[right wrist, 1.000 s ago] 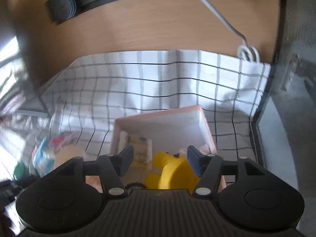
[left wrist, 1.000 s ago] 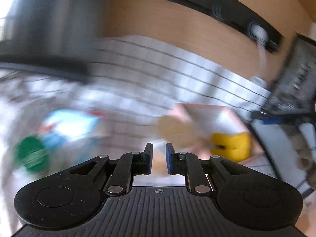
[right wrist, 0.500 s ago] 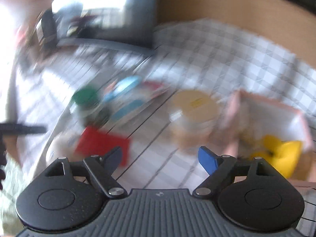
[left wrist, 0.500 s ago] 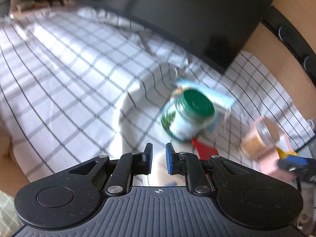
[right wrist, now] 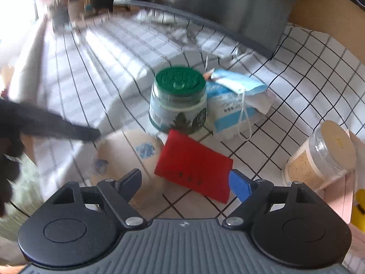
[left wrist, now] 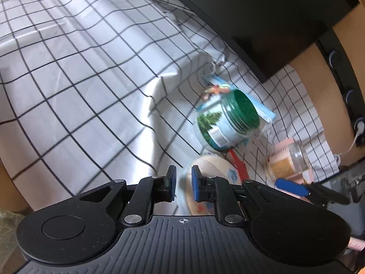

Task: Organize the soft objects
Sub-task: 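Reach the left tool to the beige round zippered pouch and grasp it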

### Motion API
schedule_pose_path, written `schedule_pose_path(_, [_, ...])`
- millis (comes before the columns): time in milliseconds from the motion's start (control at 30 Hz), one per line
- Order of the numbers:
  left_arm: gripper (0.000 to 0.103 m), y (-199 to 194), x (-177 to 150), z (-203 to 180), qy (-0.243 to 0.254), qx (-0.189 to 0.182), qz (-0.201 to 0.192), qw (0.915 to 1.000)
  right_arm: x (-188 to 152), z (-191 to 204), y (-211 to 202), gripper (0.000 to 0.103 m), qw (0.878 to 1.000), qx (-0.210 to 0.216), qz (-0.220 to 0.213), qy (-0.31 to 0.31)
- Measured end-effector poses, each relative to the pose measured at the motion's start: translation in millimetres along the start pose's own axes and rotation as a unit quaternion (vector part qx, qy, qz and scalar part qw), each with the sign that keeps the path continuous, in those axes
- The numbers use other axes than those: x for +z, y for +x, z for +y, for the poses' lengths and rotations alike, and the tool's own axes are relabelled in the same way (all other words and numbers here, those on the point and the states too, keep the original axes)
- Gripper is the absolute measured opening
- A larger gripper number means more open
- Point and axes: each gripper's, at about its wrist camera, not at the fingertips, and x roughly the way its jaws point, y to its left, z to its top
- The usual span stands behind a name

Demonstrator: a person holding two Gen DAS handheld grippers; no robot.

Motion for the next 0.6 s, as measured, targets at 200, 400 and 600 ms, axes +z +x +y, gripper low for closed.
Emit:
schedule_pose_path(200, [0.019, 12.5, 5.0, 10.7, -0.025, -0.054, 0.023, 0.9980, -3.9, 1.7, 2.3, 0.084, 1.000, -0.001, 0.003, 0.003])
schedule_pose_path(400, [0.026, 24.5, 8.4, 17.1, -0.057, -0.076, 0.026, 0.9952, -7.0, -1.8, -4.5, 0.084, 1.000, -0.029, -0.011, 0.007])
schedule_pose_path(600, [0.027, 25.8, 6.4, 9.1, -0.022, -0.095, 0.047, 0.9941, -10.3, -9.6, 1.4, 0.084, 1.000, -0.018, 0.000, 0.020])
